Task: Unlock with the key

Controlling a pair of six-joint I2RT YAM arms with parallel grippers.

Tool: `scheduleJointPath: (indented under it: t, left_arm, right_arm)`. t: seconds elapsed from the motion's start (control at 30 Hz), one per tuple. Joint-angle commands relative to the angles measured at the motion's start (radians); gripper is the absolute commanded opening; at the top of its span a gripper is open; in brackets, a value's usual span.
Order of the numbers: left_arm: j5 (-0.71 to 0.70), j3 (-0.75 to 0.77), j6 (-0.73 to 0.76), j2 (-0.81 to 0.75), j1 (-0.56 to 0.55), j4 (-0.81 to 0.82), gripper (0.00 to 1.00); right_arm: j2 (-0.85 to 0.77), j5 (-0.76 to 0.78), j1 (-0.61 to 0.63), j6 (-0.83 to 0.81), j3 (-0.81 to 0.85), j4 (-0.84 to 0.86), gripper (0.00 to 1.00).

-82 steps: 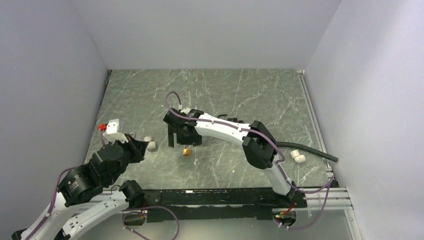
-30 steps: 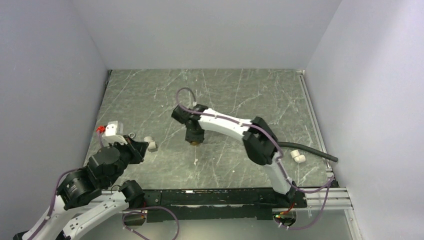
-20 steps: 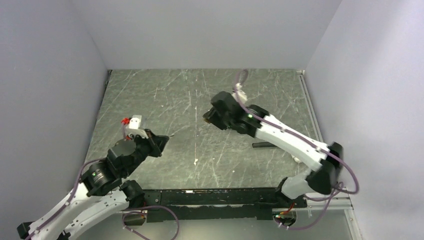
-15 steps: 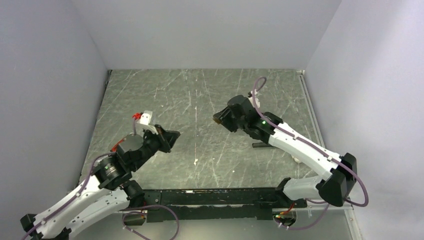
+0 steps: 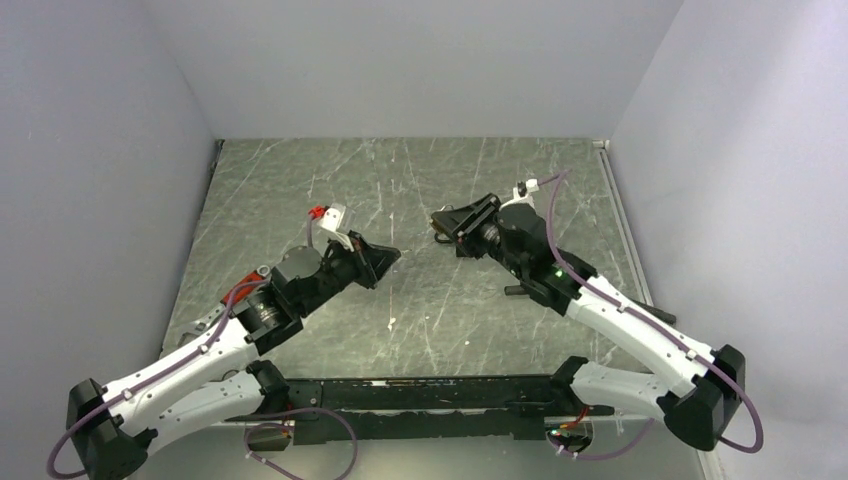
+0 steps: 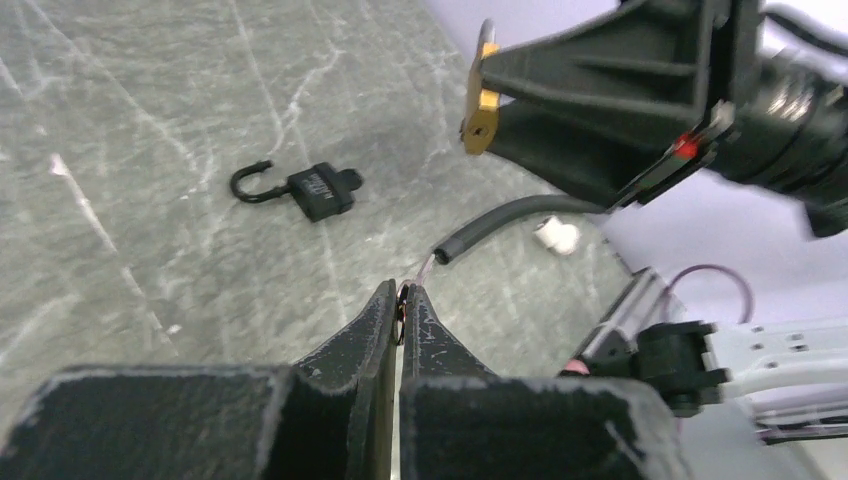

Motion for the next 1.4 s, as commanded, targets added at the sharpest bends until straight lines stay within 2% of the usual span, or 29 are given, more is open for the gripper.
scheduleJointPath:
  t: [0.0,0.1,0.17,0.2,0.3,0.4,0.5,0.6,0.67,0.7,0.83,0.97,1.17,1.37]
  left_arm:
    - [0.057,0.007,-0.131,0.001,-0.004,0.171,0.00]
    - [0.099,-0.031,-0.242,0.011,-0.004,0.284,0.00]
    - [0.099,-0.023,-0.292,0.018,-0.005,0.271,0.00]
    - [0.093,-0.026,-0.325,0.018,-0.004,0.282,0.00]
    - [0.075,-0.057,-0.492,0.020,-0.005,0.342,0.00]
    - [0.075,-0.100,-0.711,0.014,-0.004,0.372,0.00]
    - [0.015,-0.187,-0.896,0.021,-0.005,0.532,0.00]
    - [-0.039,-0.270,-1.042,0.051,-0.004,0.694,0.00]
    - [-0.042,-0.291,-1.116,0.077,-0.003,0.734,0.00]
    - [-0.034,-0.291,-1.144,0.090,-0.003,0.741,0.00]
    - [-0.018,-0.308,-1.202,0.152,-0.002,0.888,0.00]
    - [-0.004,-0.315,-1.223,0.192,-0.003,1.003,0.00]
    - [0.001,-0.331,-1.257,0.227,-0.002,1.106,0.00]
    - [0.041,-0.309,-1.267,0.236,-0.003,1.118,0.00]
  right_arm:
    - [-0.097,-0.051,-0.005,-0.144,-0.174,0.465,0.00]
    - [-0.128,-0.049,-0.015,-0.155,-0.242,0.544,0.00]
    - [-0.128,-0.100,-0.023,-0.204,-0.240,0.578,0.00]
    - [-0.132,-0.140,-0.024,-0.245,-0.258,0.648,0.00]
    - [-0.155,-0.204,-0.024,-0.343,-0.394,0.963,0.00]
    - [-0.157,-0.195,-0.025,-0.428,-0.542,1.265,0.00]
    - [-0.110,-0.227,-0.027,-0.516,-0.592,1.479,0.00]
    - [-0.019,-0.284,-0.029,-0.529,-0.622,1.721,0.00]
    - [0.046,-0.308,-0.028,-0.512,-0.631,1.927,0.00]
    - [0.075,-0.319,-0.030,-0.500,-0.629,1.971,0.00]
    - [0.104,-0.420,-0.030,-0.528,-0.572,1.975,0.00]
    - [0.103,-0.458,-0.030,-0.528,-0.546,1.976,0.00]
    - [0.109,-0.502,-0.030,-0.533,-0.513,1.975,0.00]
    - [0.133,-0.522,-0.031,-0.545,-0.473,1.976,0.00]
